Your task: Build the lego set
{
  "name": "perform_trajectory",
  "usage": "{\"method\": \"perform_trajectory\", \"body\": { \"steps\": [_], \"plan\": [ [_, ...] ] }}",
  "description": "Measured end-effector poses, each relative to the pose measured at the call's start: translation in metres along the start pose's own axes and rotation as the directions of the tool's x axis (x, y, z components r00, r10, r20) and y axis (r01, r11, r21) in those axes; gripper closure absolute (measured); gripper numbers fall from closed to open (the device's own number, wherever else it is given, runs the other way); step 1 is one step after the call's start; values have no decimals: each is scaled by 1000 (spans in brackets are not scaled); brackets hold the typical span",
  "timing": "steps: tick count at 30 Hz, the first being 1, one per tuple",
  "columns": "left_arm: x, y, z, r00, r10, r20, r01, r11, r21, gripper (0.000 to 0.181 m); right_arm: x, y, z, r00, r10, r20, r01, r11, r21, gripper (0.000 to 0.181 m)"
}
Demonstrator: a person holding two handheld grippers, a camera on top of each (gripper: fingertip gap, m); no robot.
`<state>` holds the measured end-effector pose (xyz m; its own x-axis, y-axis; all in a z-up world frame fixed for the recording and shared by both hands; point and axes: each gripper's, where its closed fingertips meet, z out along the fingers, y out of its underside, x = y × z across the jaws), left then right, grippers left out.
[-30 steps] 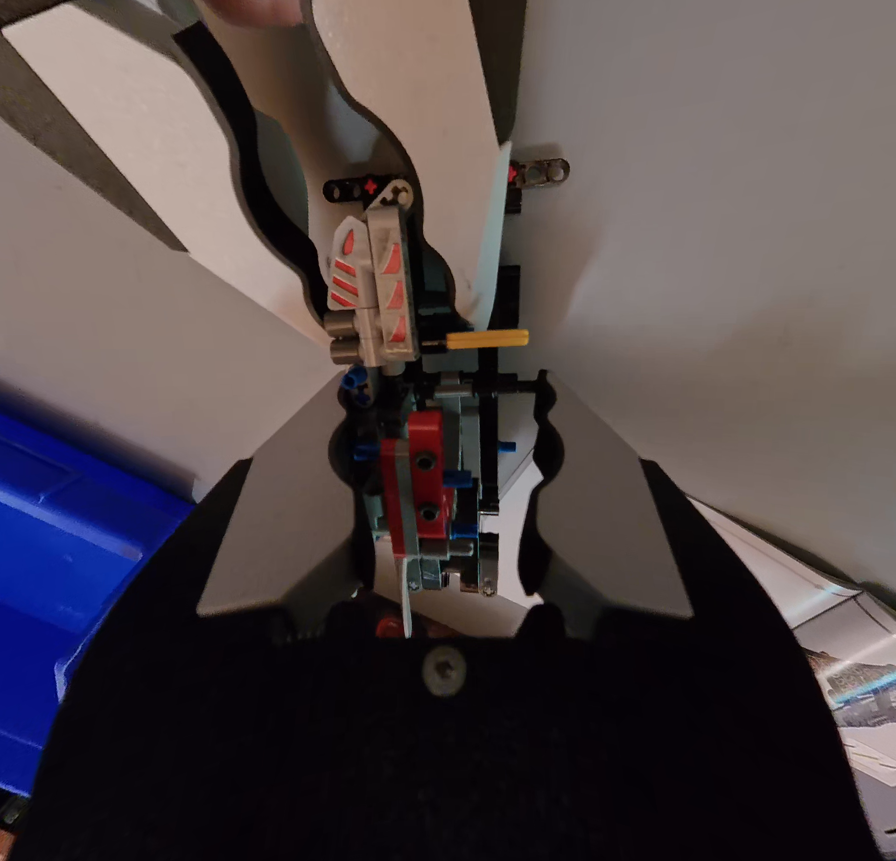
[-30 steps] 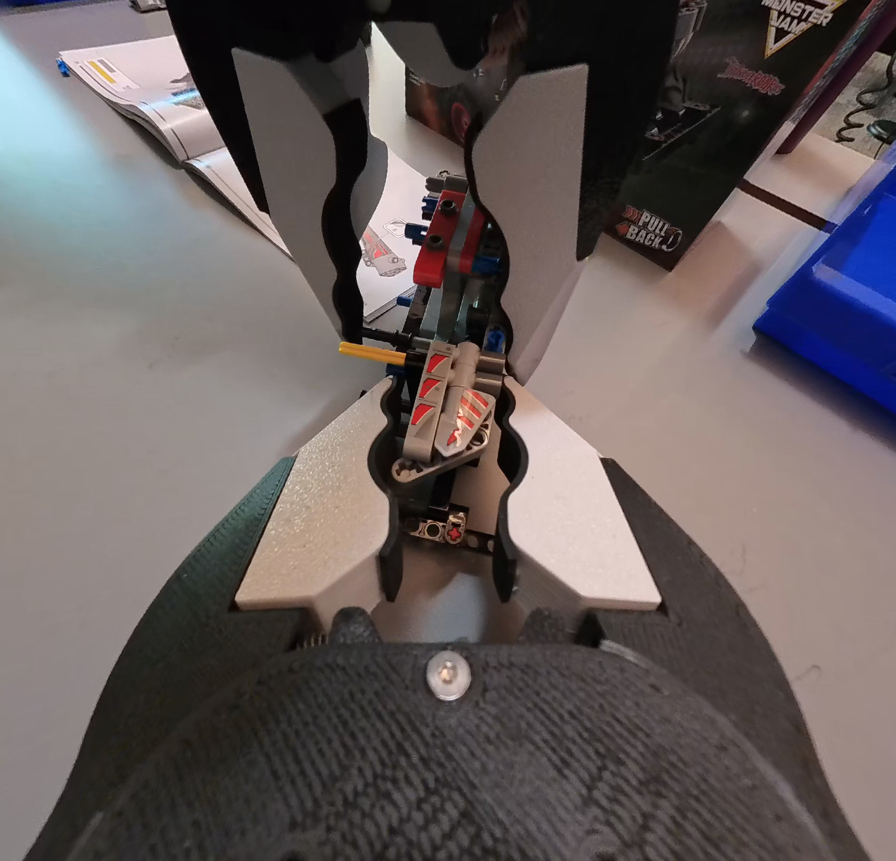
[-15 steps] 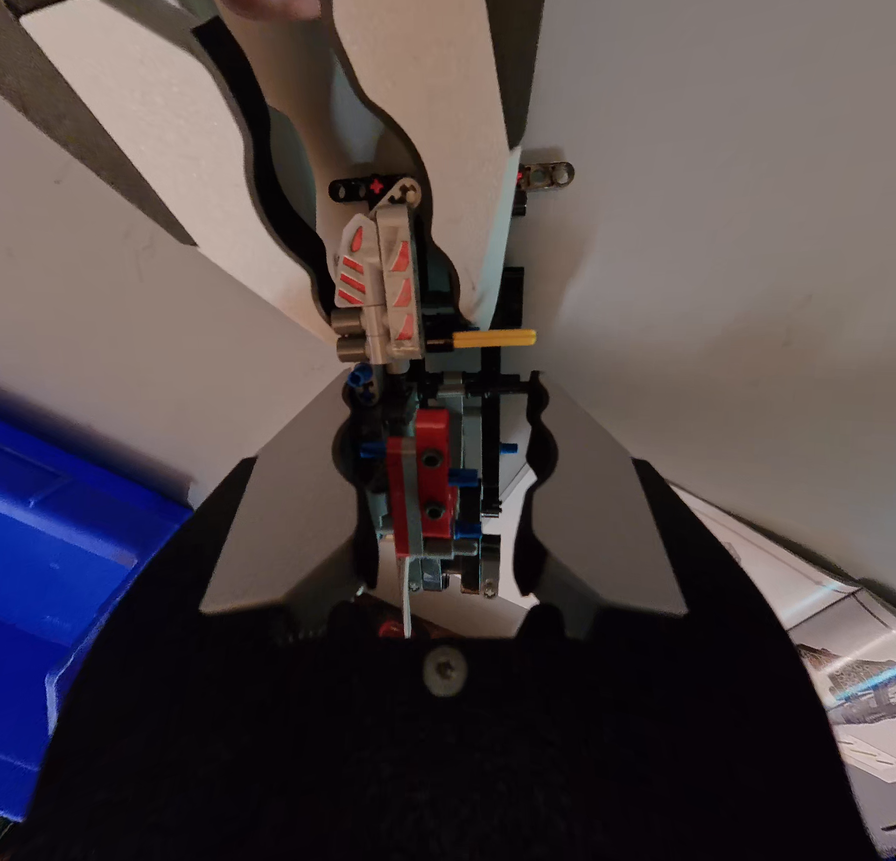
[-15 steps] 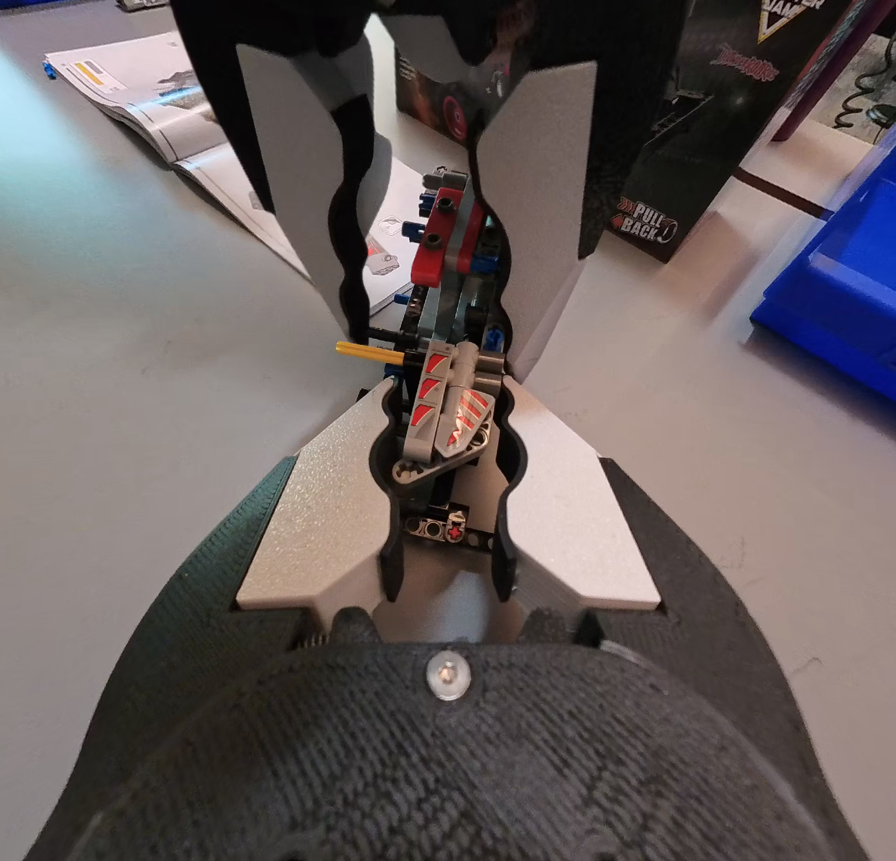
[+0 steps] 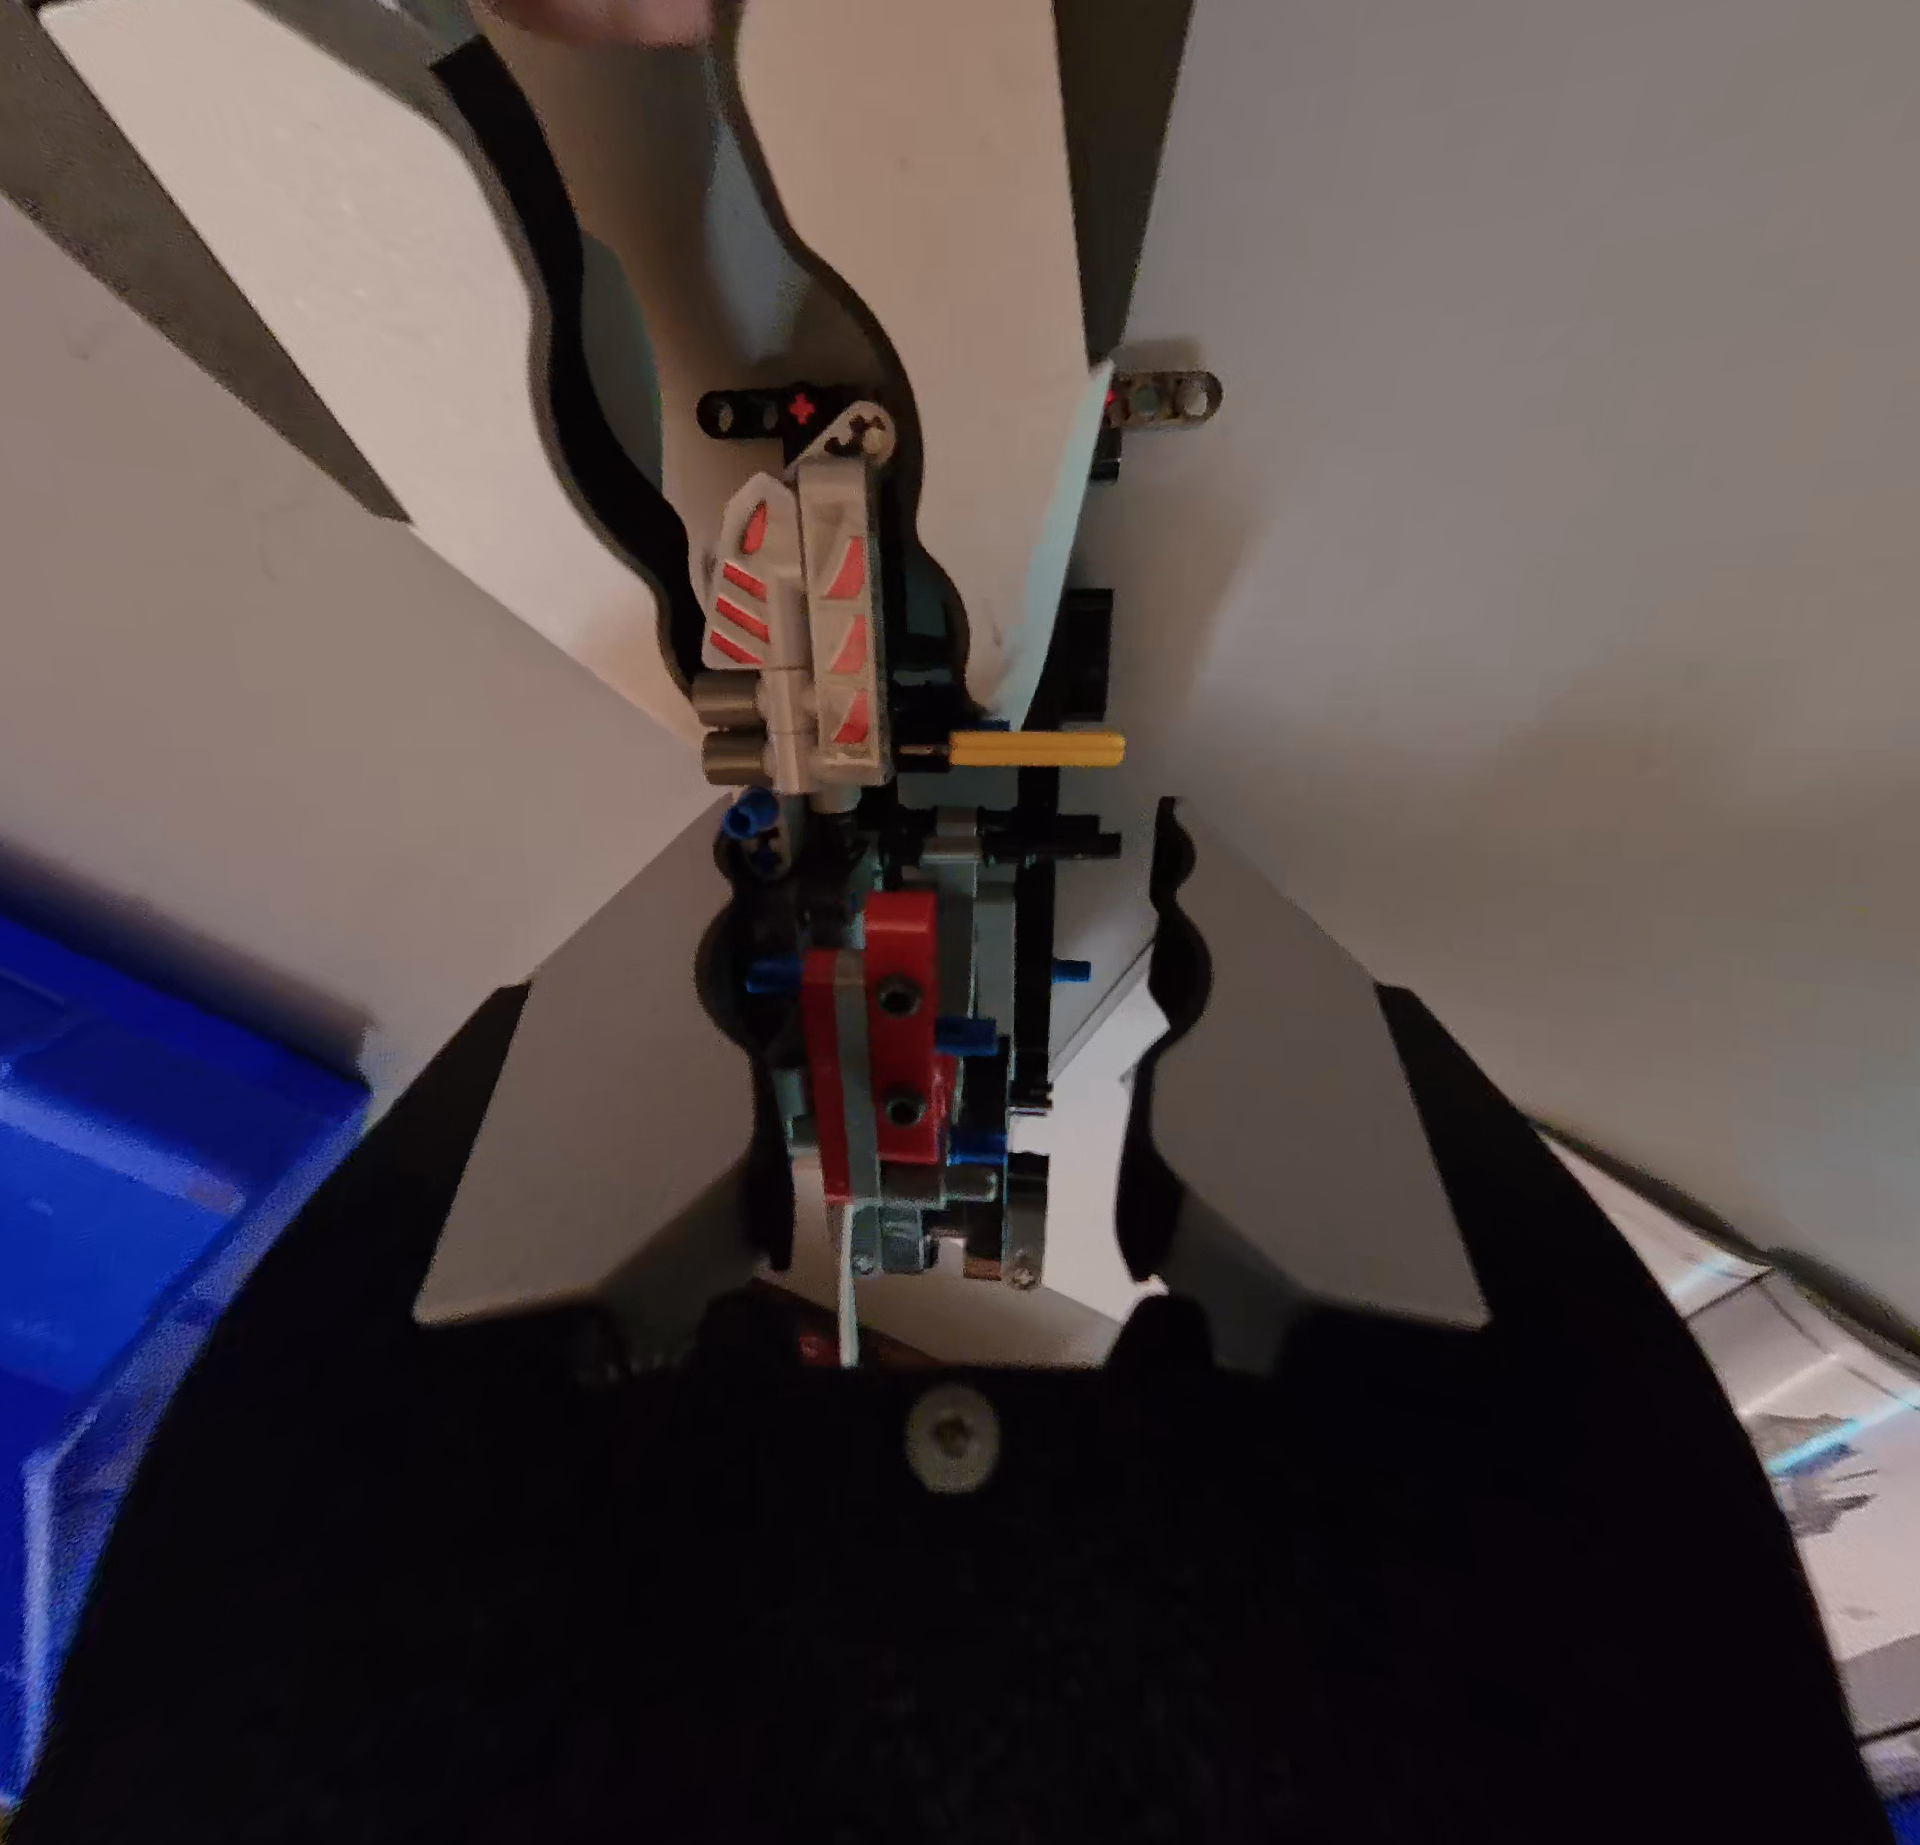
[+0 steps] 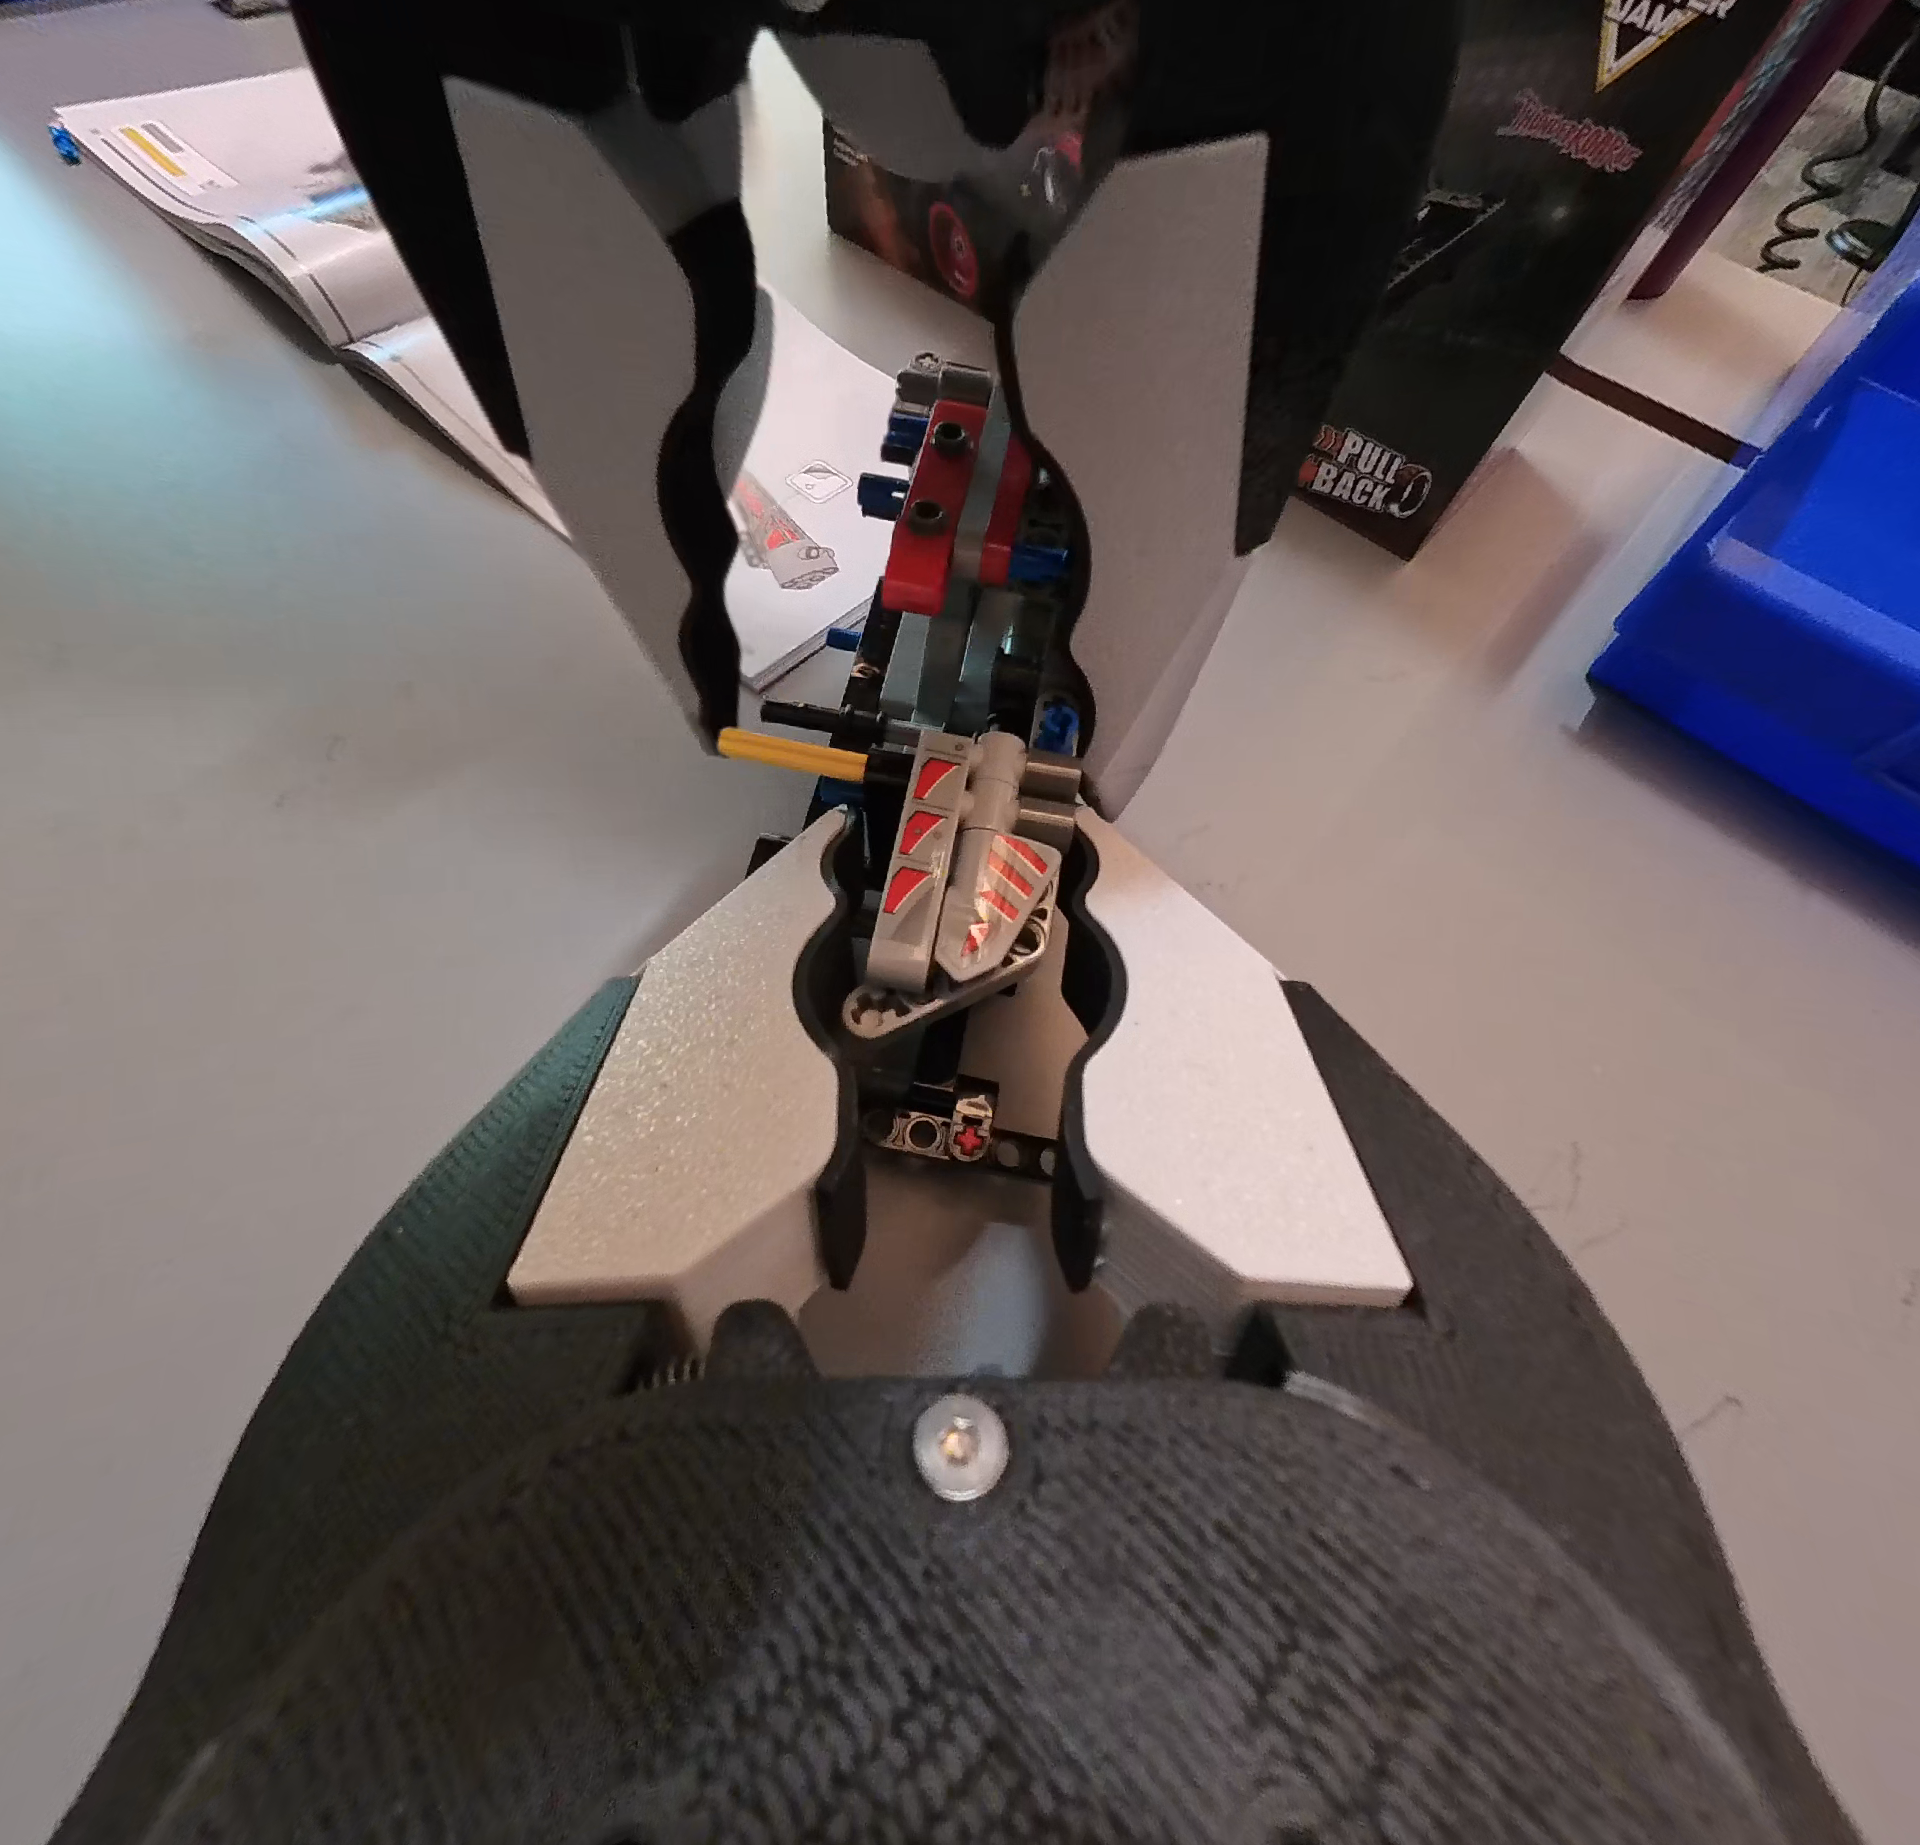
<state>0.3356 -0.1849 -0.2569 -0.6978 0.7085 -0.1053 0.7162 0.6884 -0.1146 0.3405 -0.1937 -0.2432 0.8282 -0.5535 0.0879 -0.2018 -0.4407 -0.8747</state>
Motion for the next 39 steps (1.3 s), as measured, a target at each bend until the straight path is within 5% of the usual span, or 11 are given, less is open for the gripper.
{"method": "perform_trajectory", "body": {
  "steps": [10, 13, 25, 35, 39],
  "plan": [
    [-3, -1, 0, 999, -53, 3, 53, 999, -11, 116, 0, 0, 0, 1000, -3, -3, 3, 1000, -2, 147],
    [-8, 0, -1, 999, -28, 34, 28, 1000, -2, 134, -2, -1, 1, 1000, -18, 3, 18, 1000, 0, 147],
    [-2, 2, -6, 998, -62, 24, 63, 996, -57, 128, -5, -1, 2, 999, -28, 24, 28, 1000, 1, 147],
    [5, 10, -5, 998, -62, 13, 63, 995, -71, 98, -4, -1, 3, 1000, -23, 15, 23, 1000, 0, 147],
    [0, 10, -4, 999, -36, 41, 39, 996, -74, 109, -4, -2, 3, 1000, -25, 14, 25, 1000, 0, 147]
  ]
}}
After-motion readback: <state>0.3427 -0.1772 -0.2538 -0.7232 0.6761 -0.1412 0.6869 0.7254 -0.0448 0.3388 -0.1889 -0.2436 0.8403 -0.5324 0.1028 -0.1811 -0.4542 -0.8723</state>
